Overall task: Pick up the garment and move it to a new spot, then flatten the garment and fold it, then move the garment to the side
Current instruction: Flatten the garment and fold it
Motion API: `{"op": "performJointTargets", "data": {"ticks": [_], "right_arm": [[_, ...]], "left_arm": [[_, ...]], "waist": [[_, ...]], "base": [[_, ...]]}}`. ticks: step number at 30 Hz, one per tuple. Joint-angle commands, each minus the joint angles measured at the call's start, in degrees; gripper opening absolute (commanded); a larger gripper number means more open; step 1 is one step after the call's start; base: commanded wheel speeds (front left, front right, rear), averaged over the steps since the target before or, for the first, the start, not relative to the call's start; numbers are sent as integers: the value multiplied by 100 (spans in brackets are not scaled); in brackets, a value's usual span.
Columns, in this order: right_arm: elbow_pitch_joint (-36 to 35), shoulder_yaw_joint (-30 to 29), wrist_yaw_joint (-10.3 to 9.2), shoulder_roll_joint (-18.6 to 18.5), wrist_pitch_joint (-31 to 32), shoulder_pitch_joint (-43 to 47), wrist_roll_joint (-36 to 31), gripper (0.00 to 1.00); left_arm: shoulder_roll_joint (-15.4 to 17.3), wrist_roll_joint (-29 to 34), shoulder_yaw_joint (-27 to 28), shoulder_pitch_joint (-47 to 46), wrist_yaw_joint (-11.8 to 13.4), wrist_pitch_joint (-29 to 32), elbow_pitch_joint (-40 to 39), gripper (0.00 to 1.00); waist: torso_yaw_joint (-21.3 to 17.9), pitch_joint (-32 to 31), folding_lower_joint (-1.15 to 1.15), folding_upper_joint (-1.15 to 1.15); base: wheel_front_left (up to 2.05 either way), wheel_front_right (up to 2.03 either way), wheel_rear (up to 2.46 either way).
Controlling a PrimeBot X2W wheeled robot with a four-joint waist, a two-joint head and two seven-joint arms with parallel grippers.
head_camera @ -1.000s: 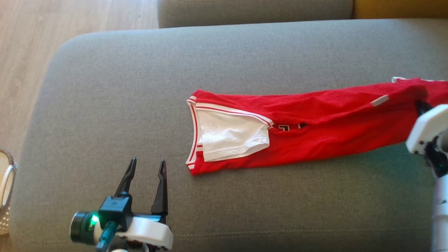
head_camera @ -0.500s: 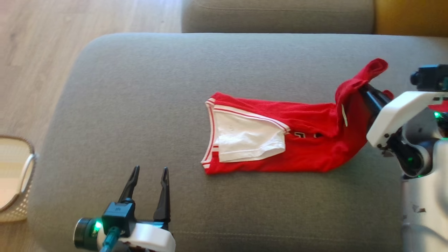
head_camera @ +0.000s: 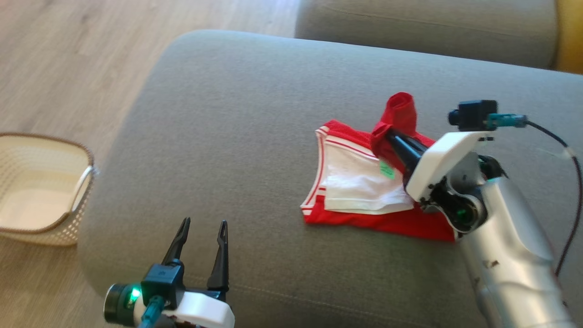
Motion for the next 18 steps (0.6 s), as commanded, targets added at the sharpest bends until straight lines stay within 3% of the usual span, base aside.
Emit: {"op": "performJointTargets", "data": {"ticks": [1,14,15,16,17,18], "right_arm": [[24,246,-2,59,-157,-393,111,0],[2084,1310,-2,60,-1161,-1367,796,0],[2197,1414,-2,60,-1217,-1434,905,19],[2293,1526,-2,60,-1264,-1492,1016,88],[2372,1633,-2,60,-1309,-1544,1127,100],[2440,1731,-2,60,-1349,-1594,1237,100]], "left_arm": [[-42,67,203,-169,-29,-70,-149,100],[-171,146,156,-262,-123,-70,-63,100],[-178,150,158,-269,-127,-70,-52,100],[-183,154,163,-274,-129,-70,-41,100],[-187,159,168,-277,-130,-70,-27,100],[-189,163,177,-277,-129,-70,-15,100]], "waist": [[153,23,0,0],[483,158,0,0],[484,164,0,0],[480,167,0,0],[473,166,0,0],[459,165,0,0]], "base": [[0,0,0],[0,0,0],[0,0,0],[0,0,0],[0,0,0],[0,0,0]]}}
